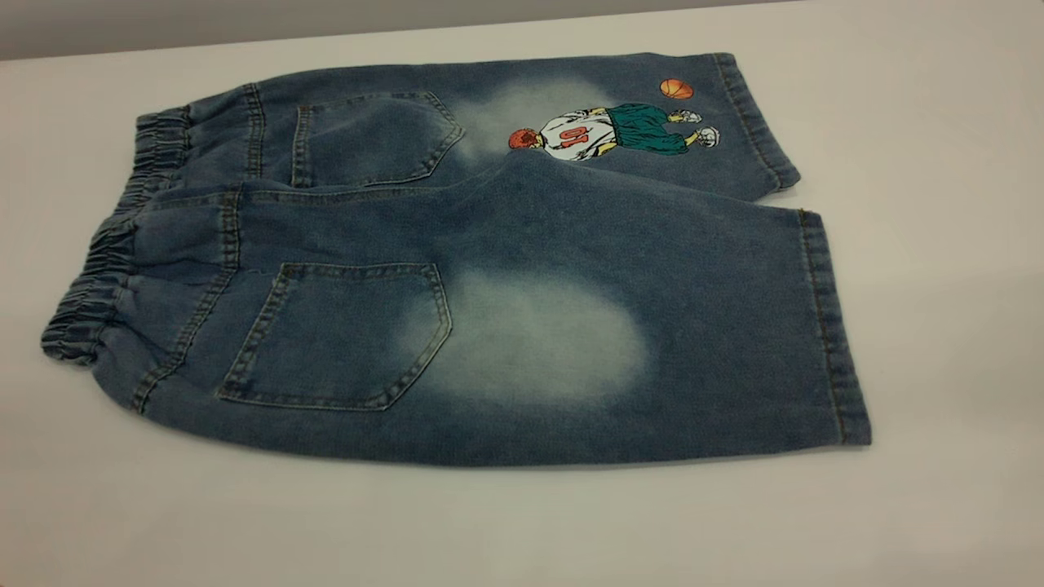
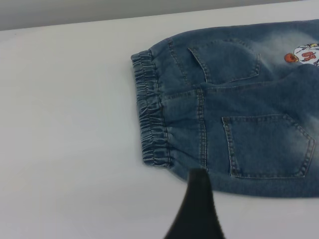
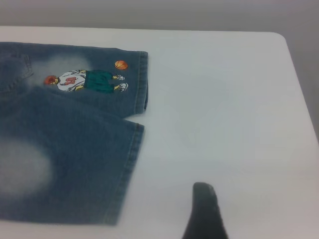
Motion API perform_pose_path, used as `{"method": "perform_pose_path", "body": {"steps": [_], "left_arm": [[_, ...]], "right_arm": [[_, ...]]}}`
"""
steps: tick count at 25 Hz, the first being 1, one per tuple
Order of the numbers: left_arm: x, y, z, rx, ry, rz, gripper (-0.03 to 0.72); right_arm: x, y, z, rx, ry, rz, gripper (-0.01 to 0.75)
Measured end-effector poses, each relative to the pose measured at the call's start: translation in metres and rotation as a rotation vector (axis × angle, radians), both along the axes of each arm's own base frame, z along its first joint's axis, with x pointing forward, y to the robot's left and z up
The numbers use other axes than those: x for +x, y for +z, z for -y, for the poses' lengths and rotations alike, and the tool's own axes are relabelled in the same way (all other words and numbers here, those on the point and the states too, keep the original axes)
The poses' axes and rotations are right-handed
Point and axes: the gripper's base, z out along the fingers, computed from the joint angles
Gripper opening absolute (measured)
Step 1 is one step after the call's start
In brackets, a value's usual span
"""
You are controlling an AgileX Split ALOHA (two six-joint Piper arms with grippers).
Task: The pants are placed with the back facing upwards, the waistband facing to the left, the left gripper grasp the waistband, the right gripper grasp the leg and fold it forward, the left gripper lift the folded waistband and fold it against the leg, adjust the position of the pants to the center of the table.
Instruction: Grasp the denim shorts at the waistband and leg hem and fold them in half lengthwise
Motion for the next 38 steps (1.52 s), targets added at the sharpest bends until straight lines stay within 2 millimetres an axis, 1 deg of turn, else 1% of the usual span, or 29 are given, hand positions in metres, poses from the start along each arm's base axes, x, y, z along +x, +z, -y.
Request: {"method": "perform_pose_path", "body": {"steps": [22, 31, 33, 35, 38], "left_arm": [[0.0, 0.001, 0.0, -0.002, 0.001, 0.007, 0.539], [0.003, 0.004, 0.0, -0.024, 0.017, 0.013, 0.539], [0.008, 0.013, 0.0, -0.059, 0.033, 0.04, 0.539], [0.016, 0.021, 0.0, -0.081, 0.045, 0.058, 0.539], [0.036, 0.034, 0.001, -0.082, 0.048, 0.055, 0.539]], "right_arm": [[0.0, 0.0, 0.0, 0.001, 0.0, 0.0, 0.437], [0.0, 0.003, 0.001, -0.001, -0.012, 0.015, 0.437], [-0.001, 0.007, 0.001, 0.005, -0.008, 0.027, 0.437], [0.001, 0.016, 0.0, 0.007, -0.007, 0.042, 0.437], [0.016, 0.033, -0.003, 0.031, 0.007, 0.041, 0.437]]}}
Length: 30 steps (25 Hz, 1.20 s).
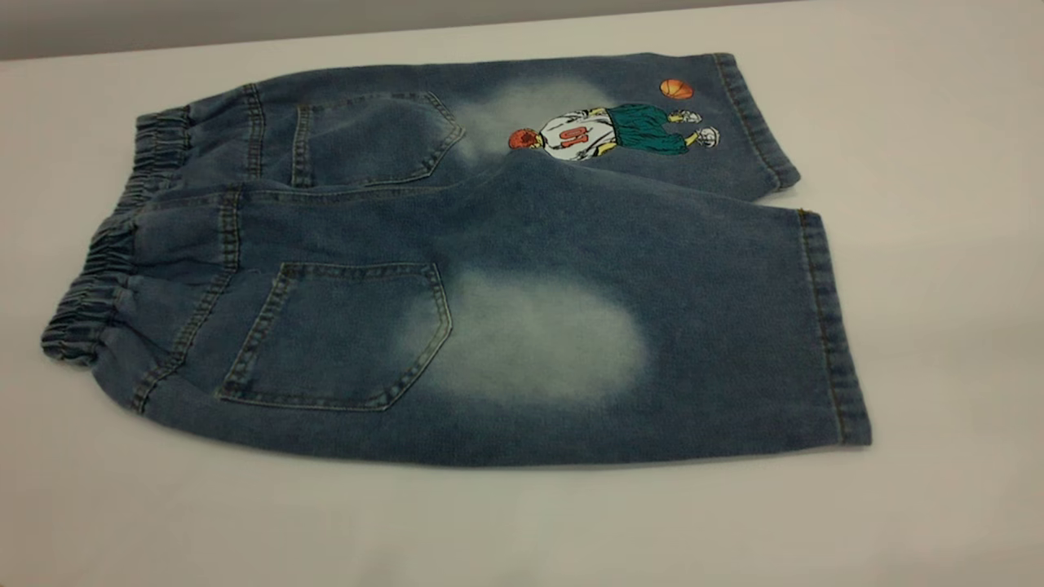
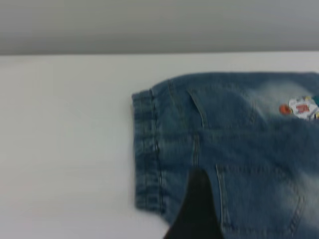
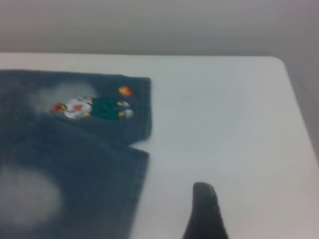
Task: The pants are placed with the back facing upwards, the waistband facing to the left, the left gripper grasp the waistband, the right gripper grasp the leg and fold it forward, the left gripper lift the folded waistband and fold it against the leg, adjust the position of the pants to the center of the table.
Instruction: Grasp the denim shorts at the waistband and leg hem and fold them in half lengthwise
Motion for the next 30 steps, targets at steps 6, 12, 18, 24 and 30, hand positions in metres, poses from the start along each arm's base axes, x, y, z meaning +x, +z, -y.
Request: {"method": "perform_pose_path", "body": {"steps": [6, 12, 18, 24, 30], "left_arm": [[0.056, 0.025, 0.003, -0.021, 0.015, -0.05, 0.539], [0.124, 0.037, 0.008, -0.035, 0.016, -0.159, 0.539], [0.186, 0.008, 0.012, -0.047, 0.032, -0.23, 0.539], [0.224, -0.025, 0.015, -0.109, 0.066, -0.296, 0.539], [0.233, -0.034, 0.015, -0.108, 0.071, -0.309, 0.539]], "right_arm": [[0.048, 0.018, -0.01, 0.081, 0.027, -0.033, 0.437], [0.108, 0.02, -0.022, 0.197, 0.045, -0.1, 0.437], [0.159, -0.014, -0.037, 0.25, 0.114, -0.324, 0.437], [0.184, -0.053, -0.062, 0.369, 0.331, -0.608, 0.437], [0.194, -0.086, -0.084, 0.568, 0.557, -0.774, 0.437]]}}
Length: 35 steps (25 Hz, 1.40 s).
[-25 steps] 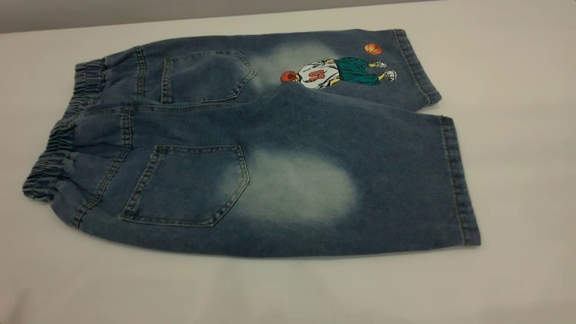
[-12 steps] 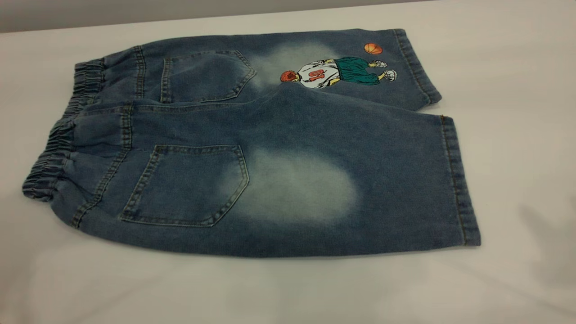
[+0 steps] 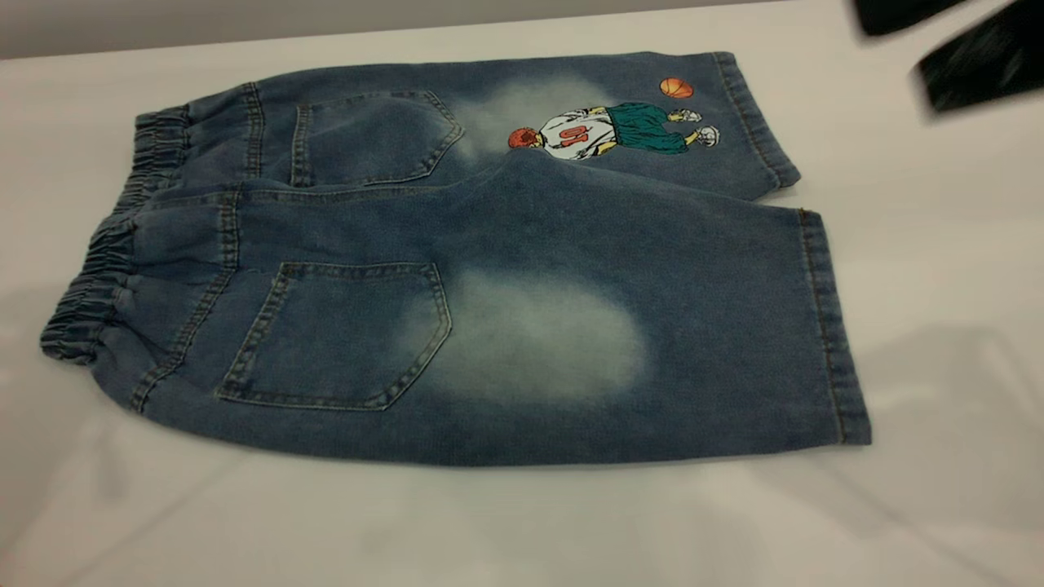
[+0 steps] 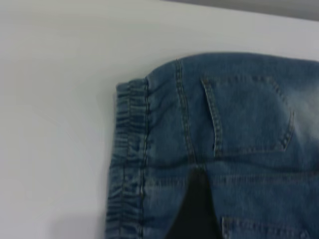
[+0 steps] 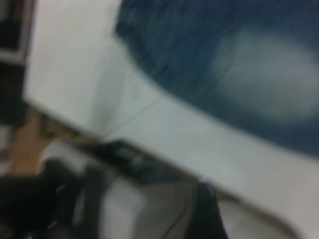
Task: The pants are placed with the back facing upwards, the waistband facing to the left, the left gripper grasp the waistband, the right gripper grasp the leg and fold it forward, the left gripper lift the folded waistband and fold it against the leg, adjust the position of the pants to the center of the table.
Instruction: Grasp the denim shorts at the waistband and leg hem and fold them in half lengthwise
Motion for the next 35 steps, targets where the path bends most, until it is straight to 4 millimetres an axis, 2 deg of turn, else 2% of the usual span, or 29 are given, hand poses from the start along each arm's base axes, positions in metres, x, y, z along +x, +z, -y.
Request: {"method": "perform_pose_path", "body": {"steps": [4, 10, 17, 26, 35], "left_arm": [[0.001, 0.001, 0.0, 0.003, -0.001, 0.014, 0.539], [0.001, 0.002, 0.0, 0.004, 0.0, 0.022, 0.539], [0.002, 0.002, 0.0, 0.004, 0.001, 0.03, 0.539], [0.002, 0.002, 0.0, 0.004, 0.001, 0.029, 0.539], [0.002, 0.002, 0.0, 0.004, 0.001, 0.031, 0.539]], "right_arm": [[-0.002, -0.031, -0.005, 0.08, 0.025, -0.122, 0.437], [-0.008, -0.075, -0.004, 0.073, -0.019, -0.215, 0.437], [0.005, -0.102, -0.002, 0.033, -0.089, -0.247, 0.437], [0.004, -0.146, 0.003, -0.061, -0.116, -0.394, 0.437], [0.003, -0.174, 0.002, -0.045, -0.135, -0.441, 0.437]]}}
